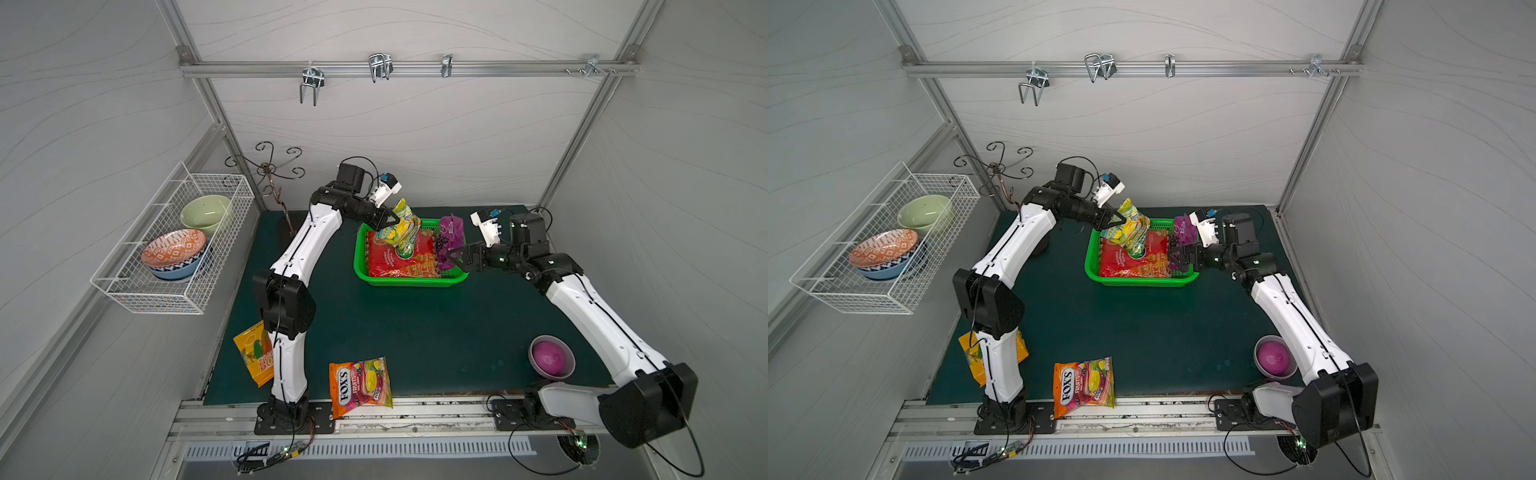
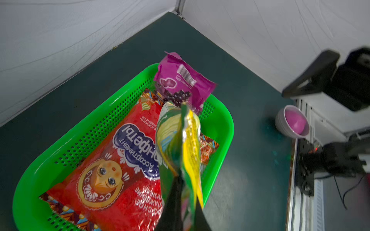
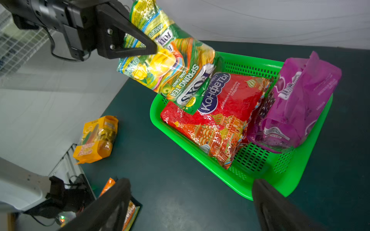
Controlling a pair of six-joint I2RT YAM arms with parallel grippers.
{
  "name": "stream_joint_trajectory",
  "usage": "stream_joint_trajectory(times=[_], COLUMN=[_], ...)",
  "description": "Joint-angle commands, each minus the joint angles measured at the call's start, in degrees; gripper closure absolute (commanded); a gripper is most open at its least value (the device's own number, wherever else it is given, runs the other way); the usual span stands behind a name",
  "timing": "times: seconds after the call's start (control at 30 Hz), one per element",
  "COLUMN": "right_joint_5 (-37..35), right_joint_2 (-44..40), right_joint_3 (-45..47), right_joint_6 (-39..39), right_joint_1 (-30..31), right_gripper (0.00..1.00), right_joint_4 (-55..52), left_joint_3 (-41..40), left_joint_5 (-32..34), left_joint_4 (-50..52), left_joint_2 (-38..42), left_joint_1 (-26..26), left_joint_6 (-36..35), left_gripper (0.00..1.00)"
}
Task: Put the candies in the basket
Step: Place the candy in the basket.
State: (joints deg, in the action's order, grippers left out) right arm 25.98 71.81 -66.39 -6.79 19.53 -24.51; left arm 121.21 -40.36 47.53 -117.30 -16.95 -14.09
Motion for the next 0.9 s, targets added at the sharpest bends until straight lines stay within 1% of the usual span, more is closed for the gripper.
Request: stream_joint_trajectory(times=[0.0,0.1,0.17,0.23,0.3,0.33,0.4,0.47,0.6,0.67,0.73,0.8,0.83,0.87], right_joint_5=[-1.02,-2.96,-4.85,-6.17,-7.59,-8.33,-9.06,-9.38,-10.06,-10.04,-10.02,-9.84,-9.86,-9.82], right_joint_2=[-1.3,-1.47,-1.83,-2.05,-2.03,-1.95,-1.46,-0.82,0.04,0.16,0.23,0.46,0.48,0.58], right_joint_3=[0.32,0.4,0.47,0.71,1.25,1.39,1.36,1.01,0.23,0.18,0.13,0.04,0.04,-0.02], right_joint_6=[-2.73,-1.48,-0.57,-0.11,-0.16,-0.24,-0.67,-0.78,-0.66,-0.77,-0.78,-0.86,-1.03,-1.11], right_joint_1=[0.1,0.73,1.38,2.09,2.85,3.22,3.83,4.52,5.1,5.08,5.18,5.24,5.37,5.34], right_gripper=[0.01,0.01,0.01,0.01,0.01,0.01,0.01,0.01,0.01,0.01,0.01,0.01,0.01,0.01], right_joint_4=[-0.79,-2.38,-3.4,-3.98,-4.03,-3.93,-3.79,-3.92,-4.71,-4.79,-4.61,-4.56,-4.48,-4.54], left_joint_3=[4.76,6.49,6.21,5.36,4.75,4.19,2.04,0.07,-2.91,-3.31,-3.54,-4.35,-4.65,-4.83], left_joint_5=[-3.07,-1.78,0.94,2.25,3.54,5.39,9.29,8.2,6.92,7.13,6.88,7.38,7.89,8.22], left_joint_4=[-11.38,-11.48,-11.63,-11.95,-10.98,-10.3,-10.62,-11.12,-12.79,-12.02,-10.73,-10.52,-10.5,-10.45], left_joint_2=[-3.24,-6.38,-7.63,-8.67,-9.91,-10.5,-10.76,-10.92,-10.14,-9.93,-9.6,-9.3,-9.11,-9.17], left_joint_1=[1.11,1.69,2.38,3.35,4.0,4.11,4.42,5.25,6.87,7.32,7.2,7.32,7.44,7.5], left_joint_6=[14.18,14.83,14.66,14.57,13.04,11.82,11.7,12.1,15.34,15.18,13.0,12.53,12.42,12.22], left_gripper=[1.0,1.0,1.0,1.0,1.0,1.0,1.0,1.0,0.99,0.93,0.84,0.77,0.73,0.65])
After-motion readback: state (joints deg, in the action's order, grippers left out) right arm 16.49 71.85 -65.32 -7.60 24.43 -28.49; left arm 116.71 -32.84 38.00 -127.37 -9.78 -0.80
